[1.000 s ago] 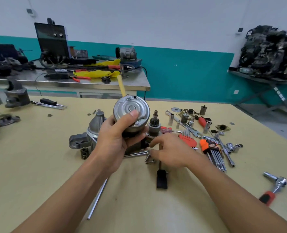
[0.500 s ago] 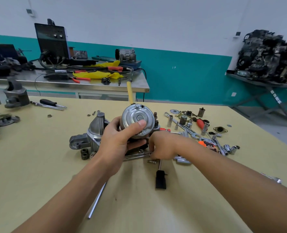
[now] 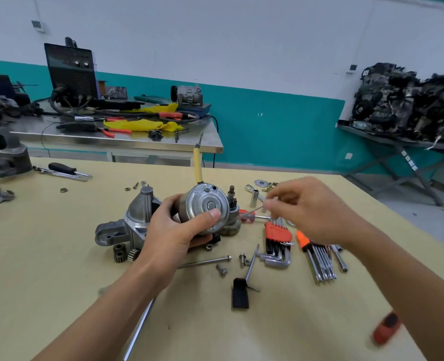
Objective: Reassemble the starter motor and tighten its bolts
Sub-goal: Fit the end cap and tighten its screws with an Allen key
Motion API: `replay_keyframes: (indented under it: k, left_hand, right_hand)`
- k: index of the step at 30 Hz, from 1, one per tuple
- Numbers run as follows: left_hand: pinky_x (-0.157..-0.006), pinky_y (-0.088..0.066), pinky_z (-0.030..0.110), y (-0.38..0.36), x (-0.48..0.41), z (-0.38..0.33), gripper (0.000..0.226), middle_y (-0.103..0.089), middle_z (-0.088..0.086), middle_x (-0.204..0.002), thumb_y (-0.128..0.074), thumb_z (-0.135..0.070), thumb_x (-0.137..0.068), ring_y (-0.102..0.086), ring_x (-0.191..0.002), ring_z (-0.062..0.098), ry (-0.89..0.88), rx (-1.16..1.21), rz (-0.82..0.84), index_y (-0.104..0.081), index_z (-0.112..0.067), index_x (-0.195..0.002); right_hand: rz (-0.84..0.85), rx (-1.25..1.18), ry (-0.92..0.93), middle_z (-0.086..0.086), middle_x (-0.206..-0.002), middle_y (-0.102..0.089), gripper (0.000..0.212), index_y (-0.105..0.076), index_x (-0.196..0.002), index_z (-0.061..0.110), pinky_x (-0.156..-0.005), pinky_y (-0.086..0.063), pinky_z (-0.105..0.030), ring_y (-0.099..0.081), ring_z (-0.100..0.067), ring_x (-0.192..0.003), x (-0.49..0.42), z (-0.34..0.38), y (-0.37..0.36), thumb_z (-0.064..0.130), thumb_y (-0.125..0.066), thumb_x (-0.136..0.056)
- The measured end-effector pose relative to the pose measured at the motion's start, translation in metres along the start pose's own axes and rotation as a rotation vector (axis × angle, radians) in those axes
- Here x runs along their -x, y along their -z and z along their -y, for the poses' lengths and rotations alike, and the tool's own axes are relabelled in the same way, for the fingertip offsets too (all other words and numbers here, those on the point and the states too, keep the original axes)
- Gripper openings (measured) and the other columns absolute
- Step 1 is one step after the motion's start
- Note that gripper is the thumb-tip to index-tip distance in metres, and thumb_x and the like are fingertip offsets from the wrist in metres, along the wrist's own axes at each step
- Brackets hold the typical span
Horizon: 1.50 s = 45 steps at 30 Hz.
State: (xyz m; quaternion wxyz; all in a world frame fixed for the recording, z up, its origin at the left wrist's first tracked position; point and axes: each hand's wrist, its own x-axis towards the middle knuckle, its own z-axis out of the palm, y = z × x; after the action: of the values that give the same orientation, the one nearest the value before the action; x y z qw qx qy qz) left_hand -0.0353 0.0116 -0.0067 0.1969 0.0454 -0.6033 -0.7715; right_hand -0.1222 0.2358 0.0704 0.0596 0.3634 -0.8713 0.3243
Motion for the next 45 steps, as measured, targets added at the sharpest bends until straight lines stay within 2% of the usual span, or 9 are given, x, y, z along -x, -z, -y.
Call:
replay_keyframes:
  k: [2,6,19,25,32,34,37,42,45]
  left_hand:
    - [-0.071,-0.062,0.031,0.000,0.000,0.003,0.084,-0.076,-0.001,-0.104,-0.091,-0.042,-0.049,-0.076,-0.093,0.021,-0.015,-0.017,0.006,-0.059,-0.020,-0.123]
    - [-0.070,-0.062,0.032,-0.002,0.000,0.006,0.084,-0.076,-0.004,-0.100,-0.091,-0.043,-0.047,-0.076,-0.090,0.022,-0.021,-0.051,0.007,-0.059,-0.021,-0.122]
    - [-0.071,-0.062,0.036,-0.002,0.001,0.008,0.078,-0.077,0.004,-0.102,-0.090,-0.043,-0.050,-0.076,-0.088,0.026,-0.025,-0.075,0.025,-0.064,-0.018,-0.119]
    - [-0.067,-0.060,0.032,-0.004,0.002,0.005,0.077,-0.076,0.006,-0.104,-0.089,-0.044,-0.052,-0.076,-0.089,0.025,-0.034,-0.052,0.034,-0.064,-0.017,-0.120]
    - [-0.082,-0.062,0.035,-0.002,0.005,0.003,0.099,-0.070,0.001,-0.112,-0.095,-0.045,-0.048,-0.073,-0.096,0.015,-0.131,-0.230,-0.070,-0.049,-0.024,-0.133]
    - [-0.080,-0.060,0.022,-0.001,0.007,0.000,0.096,-0.064,-0.007,-0.116,-0.099,-0.037,-0.053,-0.069,-0.096,0.004,-0.238,-0.345,-0.124,-0.044,-0.034,-0.132]
    - [-0.077,-0.060,0.024,-0.004,0.012,-0.002,0.101,-0.058,-0.017,-0.115,-0.100,-0.023,-0.053,-0.069,-0.098,0.013,-0.420,-0.421,-0.060,-0.042,-0.036,-0.135]
    - [-0.076,-0.056,0.017,-0.017,0.021,-0.003,0.098,-0.055,-0.025,-0.112,-0.093,-0.033,-0.052,-0.064,-0.103,0.013,-0.570,-0.423,0.002,-0.041,-0.033,-0.135]
    - [-0.079,-0.059,0.028,-0.016,0.022,-0.004,0.101,-0.057,-0.014,-0.115,-0.097,-0.023,-0.052,-0.065,-0.103,0.019,-0.544,-0.421,0.022,-0.041,-0.032,-0.135]
  right_hand:
    - [-0.162,-0.197,0.045,0.006,-0.065,-0.071,0.013,-0.073,-0.082,0.022,-0.045,-0.042,-0.016,-0.054,-0.005,-0.047,0.009,0.004,0.022,0.026,-0.068,-0.093]
    - [-0.360,-0.422,0.232,-0.003,-0.067,-0.071,0.015,-0.069,-0.081,0.016,-0.043,-0.044,-0.020,-0.055,-0.011,-0.048,0.014,0.020,0.044,0.024,-0.065,-0.092]
    - [-0.355,-0.360,0.353,0.001,-0.074,-0.072,0.011,-0.070,-0.088,0.012,-0.057,-0.050,-0.017,-0.068,-0.015,-0.063,0.000,0.039,0.004,0.013,-0.062,-0.096]
    - [-0.340,-0.260,0.371,0.007,-0.072,-0.070,0.010,-0.071,-0.090,0.017,-0.058,-0.056,-0.041,-0.065,-0.015,-0.063,0.000,0.039,-0.016,0.016,-0.062,-0.096]
    - [-0.486,-0.146,0.198,-0.001,-0.061,-0.067,0.031,-0.069,-0.074,0.010,-0.056,-0.051,-0.043,-0.062,-0.020,-0.056,0.007,0.045,-0.026,0.030,-0.064,-0.097]
    - [-0.424,-0.087,0.100,-0.003,-0.055,-0.062,0.040,-0.064,-0.064,0.013,-0.052,-0.049,-0.042,-0.057,-0.021,-0.050,0.014,0.042,-0.031,0.037,-0.061,-0.096]
    - [-0.170,-0.080,-0.018,0.006,-0.050,-0.055,0.043,-0.054,-0.059,0.019,-0.045,-0.041,-0.030,-0.043,-0.007,-0.042,0.025,0.038,-0.048,0.037,-0.055,-0.099]
    - [-0.219,-0.124,0.102,0.005,-0.053,-0.047,0.045,-0.049,-0.070,0.023,-0.049,-0.037,-0.037,-0.043,-0.010,-0.049,0.033,0.029,-0.064,0.053,-0.034,-0.100]
    - [-0.139,-0.089,0.145,0.011,-0.058,-0.046,0.049,-0.042,-0.074,0.032,-0.052,-0.037,-0.035,-0.042,-0.011,-0.054,0.034,0.025,-0.065,0.070,-0.020,-0.095]
